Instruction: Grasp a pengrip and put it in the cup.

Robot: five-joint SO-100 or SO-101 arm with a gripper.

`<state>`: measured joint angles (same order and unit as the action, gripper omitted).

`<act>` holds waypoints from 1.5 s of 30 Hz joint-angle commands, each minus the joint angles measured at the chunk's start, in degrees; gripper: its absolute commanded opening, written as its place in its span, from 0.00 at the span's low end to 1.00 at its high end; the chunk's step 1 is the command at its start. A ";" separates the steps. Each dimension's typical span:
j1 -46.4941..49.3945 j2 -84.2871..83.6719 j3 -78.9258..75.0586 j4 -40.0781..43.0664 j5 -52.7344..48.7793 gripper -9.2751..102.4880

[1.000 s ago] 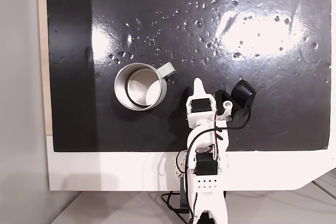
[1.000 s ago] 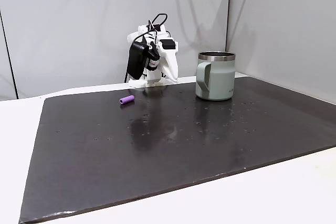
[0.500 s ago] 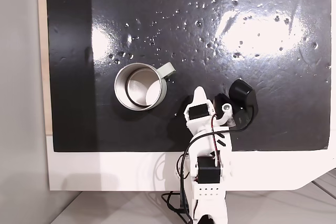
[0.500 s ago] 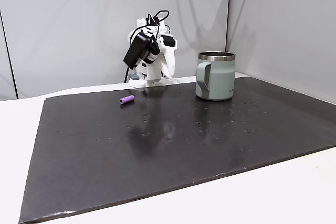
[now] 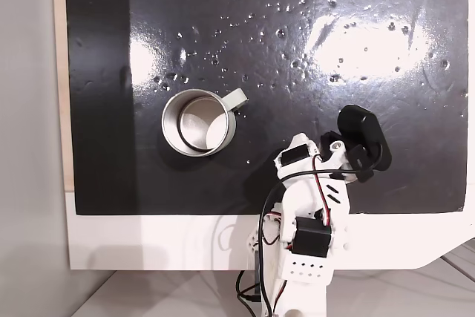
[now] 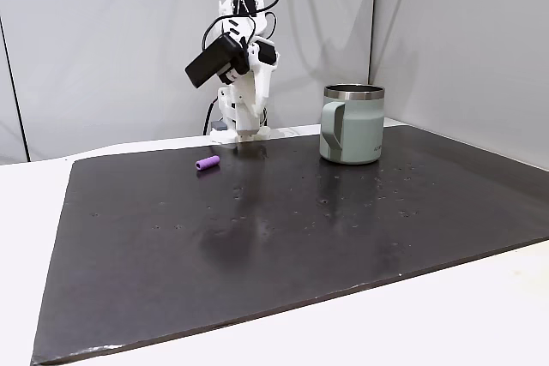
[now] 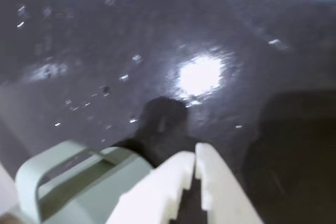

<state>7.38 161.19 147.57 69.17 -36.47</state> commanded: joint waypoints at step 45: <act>27.60 -57.83 -21.62 -8.09 -36.83 0.26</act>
<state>35.07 104.06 129.55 62.31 -72.07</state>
